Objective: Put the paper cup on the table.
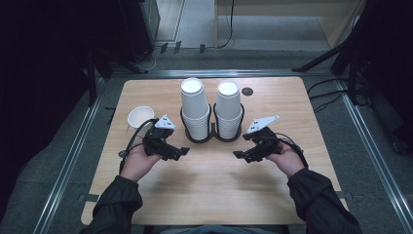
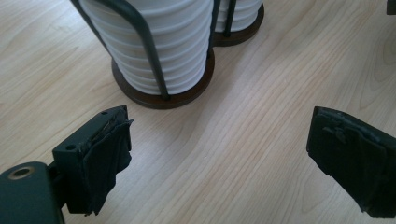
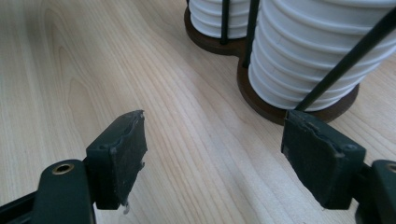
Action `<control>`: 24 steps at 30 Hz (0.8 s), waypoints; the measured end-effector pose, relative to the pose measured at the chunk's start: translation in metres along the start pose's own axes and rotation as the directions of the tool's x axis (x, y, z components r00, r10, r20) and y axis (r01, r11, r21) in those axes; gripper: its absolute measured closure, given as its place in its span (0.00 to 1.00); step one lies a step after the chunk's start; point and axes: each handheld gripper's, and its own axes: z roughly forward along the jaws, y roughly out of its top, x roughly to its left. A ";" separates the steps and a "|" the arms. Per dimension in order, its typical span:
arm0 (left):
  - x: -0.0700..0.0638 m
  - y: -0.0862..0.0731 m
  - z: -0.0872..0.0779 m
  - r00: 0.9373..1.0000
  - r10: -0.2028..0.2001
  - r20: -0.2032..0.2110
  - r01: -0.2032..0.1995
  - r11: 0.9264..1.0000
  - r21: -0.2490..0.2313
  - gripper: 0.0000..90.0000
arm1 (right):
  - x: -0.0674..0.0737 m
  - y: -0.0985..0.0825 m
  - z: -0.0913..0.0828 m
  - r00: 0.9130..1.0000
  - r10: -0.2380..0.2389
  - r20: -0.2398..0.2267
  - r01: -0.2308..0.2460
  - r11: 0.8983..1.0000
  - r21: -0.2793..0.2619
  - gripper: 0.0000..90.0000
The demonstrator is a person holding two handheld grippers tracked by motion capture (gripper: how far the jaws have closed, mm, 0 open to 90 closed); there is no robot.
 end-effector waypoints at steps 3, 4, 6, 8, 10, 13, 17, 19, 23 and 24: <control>-0.003 0.001 0.006 1.000 0.013 0.008 -0.014 1.000 0.013 0.08 | 0.003 -0.001 0.001 1.000 -0.009 -0.002 0.009 1.000 0.004 0.25; -0.004 0.002 0.009 1.000 0.018 0.013 -0.018 1.000 0.015 0.08 | 0.004 -0.001 0.001 1.000 -0.007 -0.004 0.007 1.000 0.006 0.25; -0.007 0.004 0.013 0.999 0.030 0.022 -0.030 0.999 0.019 0.08 | 0.005 -0.002 0.000 1.000 -0.010 -0.001 0.010 1.000 0.005 0.25; -0.010 0.006 0.016 0.999 0.039 0.034 -0.040 0.999 0.024 0.08 | 0.006 -0.003 0.000 1.000 -0.006 0.000 0.006 1.000 0.012 0.25; -0.013 0.009 0.020 0.998 0.048 0.045 -0.049 0.998 0.024 0.08 | 0.006 -0.005 -0.001 1.000 -0.005 0.001 0.005 1.000 0.012 0.25; -0.017 0.012 0.023 0.995 0.057 0.077 -0.059 0.998 0.023 0.08 | 0.006 -0.007 -0.002 1.000 -0.003 0.005 0.002 1.000 0.013 0.25; -0.024 0.017 0.029 0.992 0.081 0.091 -0.083 0.996 0.020 0.08 | 0.004 -0.010 -0.006 1.000 0.008 0.017 -0.008 1.000 0.009 0.25; -0.026 0.020 0.031 0.992 0.088 0.094 -0.089 0.996 0.014 0.08 | 0.004 -0.012 -0.007 1.000 0.012 0.021 -0.012 1.000 0.005 0.25; -0.033 0.025 0.034 0.987 0.093 0.129 -0.094 0.996 0.005 0.08 | 0.006 -0.015 -0.009 1.000 0.020 0.024 -0.020 1.000 0.005 0.24; -0.034 0.026 0.035 0.987 0.094 0.133 -0.095 0.995 0.003 0.08 | 0.006 -0.015 -0.010 0.999 0.026 0.025 -0.026 1.000 0.000 0.24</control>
